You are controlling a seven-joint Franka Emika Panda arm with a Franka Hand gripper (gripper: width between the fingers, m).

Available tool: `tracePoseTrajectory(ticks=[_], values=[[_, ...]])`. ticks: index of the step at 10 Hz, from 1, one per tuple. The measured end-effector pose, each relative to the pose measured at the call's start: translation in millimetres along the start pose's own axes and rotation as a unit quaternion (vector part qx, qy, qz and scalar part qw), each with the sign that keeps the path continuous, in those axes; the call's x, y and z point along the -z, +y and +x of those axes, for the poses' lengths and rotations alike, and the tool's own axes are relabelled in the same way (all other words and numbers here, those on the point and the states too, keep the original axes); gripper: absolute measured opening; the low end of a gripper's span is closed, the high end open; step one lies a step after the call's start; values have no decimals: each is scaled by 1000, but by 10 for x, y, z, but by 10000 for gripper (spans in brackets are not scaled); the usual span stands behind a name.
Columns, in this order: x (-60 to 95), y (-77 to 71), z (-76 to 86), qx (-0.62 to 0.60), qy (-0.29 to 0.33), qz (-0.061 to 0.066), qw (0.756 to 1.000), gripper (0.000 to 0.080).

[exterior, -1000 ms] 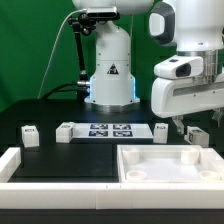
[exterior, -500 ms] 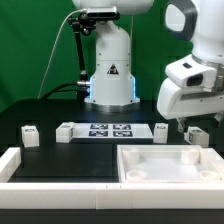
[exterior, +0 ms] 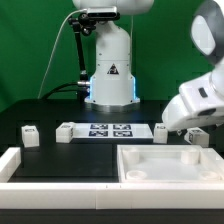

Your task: Assemble one leg

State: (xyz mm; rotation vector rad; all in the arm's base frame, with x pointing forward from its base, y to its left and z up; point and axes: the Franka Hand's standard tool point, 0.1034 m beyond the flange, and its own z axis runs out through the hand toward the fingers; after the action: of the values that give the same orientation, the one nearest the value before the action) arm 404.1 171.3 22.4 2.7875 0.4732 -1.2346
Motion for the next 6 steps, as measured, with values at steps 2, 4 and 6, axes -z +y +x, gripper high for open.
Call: tracePoseTrajectory(ticks=[2, 4, 6], values=[[-79, -22, 68, -4, -40, 2, 999, 649], [-138, -28, 83, -4, -44, 0, 999, 649], [-159, -28, 78, -2, -46, -6, 999, 604]])
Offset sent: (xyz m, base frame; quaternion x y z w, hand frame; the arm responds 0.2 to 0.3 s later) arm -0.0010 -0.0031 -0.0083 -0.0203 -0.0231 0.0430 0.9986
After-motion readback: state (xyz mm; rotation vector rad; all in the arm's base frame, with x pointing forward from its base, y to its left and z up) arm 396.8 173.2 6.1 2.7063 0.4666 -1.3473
